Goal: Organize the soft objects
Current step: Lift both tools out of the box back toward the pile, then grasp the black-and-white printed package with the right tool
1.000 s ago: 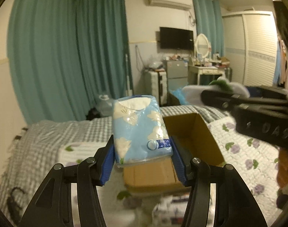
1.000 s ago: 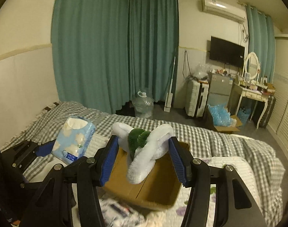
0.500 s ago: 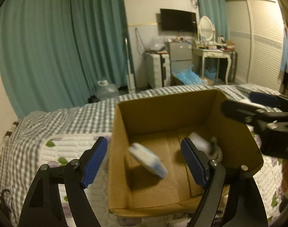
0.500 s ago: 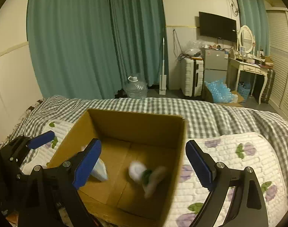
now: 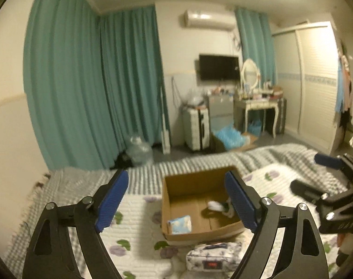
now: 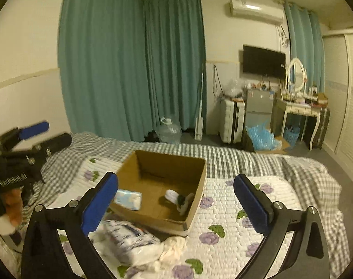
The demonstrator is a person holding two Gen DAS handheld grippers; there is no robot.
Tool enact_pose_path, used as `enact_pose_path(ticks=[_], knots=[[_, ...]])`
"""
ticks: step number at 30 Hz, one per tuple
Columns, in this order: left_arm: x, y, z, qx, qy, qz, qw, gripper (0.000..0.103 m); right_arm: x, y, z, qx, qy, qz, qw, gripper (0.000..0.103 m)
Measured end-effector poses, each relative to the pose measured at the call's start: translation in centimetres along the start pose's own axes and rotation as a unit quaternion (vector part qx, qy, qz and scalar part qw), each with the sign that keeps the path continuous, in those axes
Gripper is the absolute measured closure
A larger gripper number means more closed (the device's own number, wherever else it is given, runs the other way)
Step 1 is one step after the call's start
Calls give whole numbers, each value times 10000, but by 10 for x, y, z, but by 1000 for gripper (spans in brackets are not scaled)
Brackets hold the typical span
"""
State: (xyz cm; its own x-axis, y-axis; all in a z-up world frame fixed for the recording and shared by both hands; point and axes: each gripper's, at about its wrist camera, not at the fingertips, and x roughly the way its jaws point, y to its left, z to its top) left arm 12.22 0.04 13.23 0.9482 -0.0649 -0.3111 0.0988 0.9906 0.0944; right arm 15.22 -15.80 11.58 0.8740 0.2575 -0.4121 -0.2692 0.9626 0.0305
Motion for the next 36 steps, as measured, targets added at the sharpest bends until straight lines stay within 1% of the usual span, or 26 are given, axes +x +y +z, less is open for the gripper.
enact_pose_path(ticks=[2, 4, 7, 10, 13, 14, 16, 18, 21, 24, 27, 29, 30, 31, 33, 35, 36], knots=[[-23, 4, 3, 98, -183, 9, 9998, 17, -22, 11, 3, -97, -72, -9, 9999, 2], [-35, 7, 2, 172, -221, 14, 9996, 17, -41, 24, 5, -219, -134, 53, 9997, 2], [-42, 10, -9, 165, -43, 42, 9998, 17, -53, 41, -1, -383, -69, 129, 9992, 2], [-41, 15, -34, 71, 202, 109, 9997, 17, -47, 57, -17, -421, 136, 263, 9987, 2], [-30, 20, -63, -107, 493, 158, 9986, 17, -22, 70, -42, -406, 459, 436, 9972, 2], [-22, 24, -78, -234, 649, 153, 9975, 17, -15, 73, -51, -415, 533, 456, 9967, 2], [-9, 29, -98, -410, 866, 155, 9953, 17, 11, 79, -73, -488, 754, 470, 9948, 2], [10, 33, -118, -523, 1097, 248, 9923, 17, 35, 84, -90, -604, 986, 429, 9924, 2], [38, 37, -145, -707, 1444, 274, 9866, 17, 71, 94, -118, -850, 1405, 368, 9857, 2], [59, 39, -166, -820, 1718, 186, 9815, 17, 97, 97, -131, -933, 1681, 398, 9805, 2], [70, 36, -179, -739, 1866, 203, 9794, 17, 116, 98, -140, -989, 1865, 365, 9768, 2], [76, 35, -185, -774, 1971, 187, 9771, 17, 127, 95, -146, -990, 2010, 366, 9739, 2], [78, 37, -186, -815, 1998, 158, 9763, 17, 132, 94, -150, -999, 2085, 336, 9723, 4], [78, 37, -186, -844, 2016, 139, 9757, 17, 136, 93, -154, -1020, 2146, 302, 9709, 12], [76, 38, -186, -840, 2017, 186, 9757, 17, 139, 91, -157, -1059, 2150, 204, 9707, 24], [74, 38, -186, -820, 1998, 212, 9762, 17, 138, 88, -155, -948, 2142, 232, 9719, 32], [72, 37, -186, -818, 1992, 211, 9763, 17, 137, 87, -154, -908, 2128, 246, 9726, 42]])
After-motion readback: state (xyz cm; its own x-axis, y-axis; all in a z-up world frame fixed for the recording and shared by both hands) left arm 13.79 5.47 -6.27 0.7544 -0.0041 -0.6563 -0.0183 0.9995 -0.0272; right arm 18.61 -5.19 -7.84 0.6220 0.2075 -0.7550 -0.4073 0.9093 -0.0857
